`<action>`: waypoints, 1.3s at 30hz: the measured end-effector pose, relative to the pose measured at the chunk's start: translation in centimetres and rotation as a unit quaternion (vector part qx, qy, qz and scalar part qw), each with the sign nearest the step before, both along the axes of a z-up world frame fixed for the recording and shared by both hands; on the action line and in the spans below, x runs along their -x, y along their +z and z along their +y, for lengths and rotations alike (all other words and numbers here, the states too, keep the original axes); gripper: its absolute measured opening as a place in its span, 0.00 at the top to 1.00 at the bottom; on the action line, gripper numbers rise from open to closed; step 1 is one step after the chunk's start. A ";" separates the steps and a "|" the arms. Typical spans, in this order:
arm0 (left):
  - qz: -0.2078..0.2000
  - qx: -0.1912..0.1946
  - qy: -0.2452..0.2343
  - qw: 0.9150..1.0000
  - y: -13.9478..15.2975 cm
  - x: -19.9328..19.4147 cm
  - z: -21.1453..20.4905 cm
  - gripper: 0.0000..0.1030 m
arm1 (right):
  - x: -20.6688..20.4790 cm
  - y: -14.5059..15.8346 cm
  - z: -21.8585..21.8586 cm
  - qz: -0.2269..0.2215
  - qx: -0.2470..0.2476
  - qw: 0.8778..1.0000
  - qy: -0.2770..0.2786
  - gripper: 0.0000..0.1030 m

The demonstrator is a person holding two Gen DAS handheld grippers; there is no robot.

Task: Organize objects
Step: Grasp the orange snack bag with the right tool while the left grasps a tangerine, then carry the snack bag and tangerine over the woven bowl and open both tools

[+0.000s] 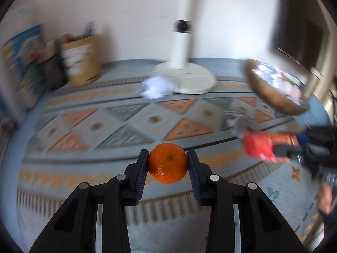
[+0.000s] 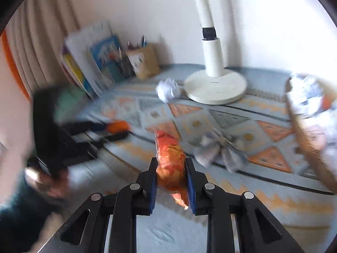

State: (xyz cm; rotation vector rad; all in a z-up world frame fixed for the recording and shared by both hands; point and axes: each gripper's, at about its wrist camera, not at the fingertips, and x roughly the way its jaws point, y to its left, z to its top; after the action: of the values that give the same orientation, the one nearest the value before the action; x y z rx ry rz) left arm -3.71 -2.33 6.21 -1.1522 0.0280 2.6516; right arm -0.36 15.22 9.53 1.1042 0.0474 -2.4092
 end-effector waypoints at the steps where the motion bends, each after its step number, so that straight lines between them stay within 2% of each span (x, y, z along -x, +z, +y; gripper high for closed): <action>1: 0.000 -0.006 0.019 1.000 -0.2 -0.2 -0.7 0.67 | -1.0 -0.4 -1.0 0.014 -0.031 0.999 -0.002 0.77; 3: 0.007 -0.032 0.045 0.998 -0.4 -0.5 -2.1 0.67 | -2.4 -1.2 -2.3 0.032 -0.063 0.997 0.003 0.76; 4: 0.011 -0.048 0.056 0.997 -0.4 -0.7 -2.8 0.67 | -3.1 -1.6 -2.8 0.037 -0.072 0.997 0.006 0.72; 6: 0.012 -0.062 0.070 0.996 -0.7 -1.0 -3.4 0.67 | -4.2 -2.1 -3.0 0.019 -0.074 0.997 0.020 0.67; 7: 0.015 -0.063 0.076 0.995 -0.7 -1.1 -3.6 0.67 | -4.6 -2.5 -2.4 0.008 -0.063 0.998 0.023 0.61; 8: 0.022 -0.063 0.079 0.995 -0.6 -1.2 -3.7 0.67 | -4.8 -2.7 -1.8 0.000 -0.050 0.999 0.019 0.46; 10: 0.032 -0.055 0.083 0.995 -0.7 -1.4 -3.5 0.67 | -5.5 -3.0 0.1 -0.009 -0.026 1.000 -0.014 0.31; 12: 0.035 -0.052 0.081 0.995 -0.7 -1.7 -3.1 0.67 | -5.7 -3.1 1.9 -0.018 0.004 0.999 -0.039 0.30; 15: 0.049 -0.042 0.076 0.995 -0.5 -2.2 -2.7 0.67 | -5.1 -3.6 3.5 -0.067 0.082 0.993 -0.053 0.29; 17: 0.056 -0.036 0.069 0.995 -0.3 -2.4 -2.3 0.67 | -4.4 -4.0 3.0 -0.093 0.118 0.987 -0.053 0.28; 18: 0.058 -0.033 0.069 0.995 -0.3 -2.5 -2.2 0.67 | -3.9 -4.4 2.4 -0.108 0.132 0.984 -0.055 0.28; 20: 0.058 -0.025 0.069 0.996 -0.3 -2.4 -2.0 0.67 | -3.7 -4.5 0.9 -0.109 0.131 0.984 -0.053 0.28; 23: 0.058 -0.025 0.066 0.996 -0.3 -2.4 -2.0 0.67 | -3.0 -4.4 -2.0 -0.085 0.055 0.992 -0.079 0.28; 25: 0.058 -0.028 0.063 0.996 -0.3 -2.4 -2.0 0.67 | -2.8 -4.4 -3.1 -0.073 0.015 0.992 -0.098 0.30; 26: 0.058 -0.029 0.062 0.996 -0.4 -2.5 -2.0 0.67 | -2.6 -4.5 -3.7 -0.070 0.001 0.993 -0.099 0.37; 28: 0.060 -0.027 0.062 0.996 -0.4 -2.5 -2.0 0.67 | -2.4 -4.8 -4.2 -0.071 -0.011 0.993 -0.094 0.47; 29: 0.060 -0.027 0.061 0.996 -0.4 -2.6 -2.0 0.67 | -2.6 -4.7 -4.5 -0.058 -0.028 0.993 -0.095 0.57; 31: 0.060 -0.023 0.062 0.996 -0.4 -2.6 -1.9 0.67 | -2.9 -4.9 -4.8 -0.050 -0.042 0.994 -0.085 0.61; 36: 0.055 0.002 0.063 0.996 -0.6 -2.5 -1.1 0.67 | -4.2 -4.2 -4.3 -0.016 -0.053 0.994 -0.091 0.67; 37: 0.053 0.012 0.063 0.997 -0.7 -2.4 -0.8 0.67 | -4.6 -3.9 -3.9 -0.011 -0.048 0.995 -0.091 0.67; 39: 0.045 0.024 0.059 0.997 -0.9 -2.1 -0.5 0.67 | -5.4 -3.4 -2.0 -0.017 -0.005 0.996 -0.086 0.67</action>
State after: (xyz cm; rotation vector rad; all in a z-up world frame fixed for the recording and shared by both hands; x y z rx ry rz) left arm -1.60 -2.79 5.33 -1.0791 0.0420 2.8198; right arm 5.03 13.25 6.15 1.1988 -0.0481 -2.5424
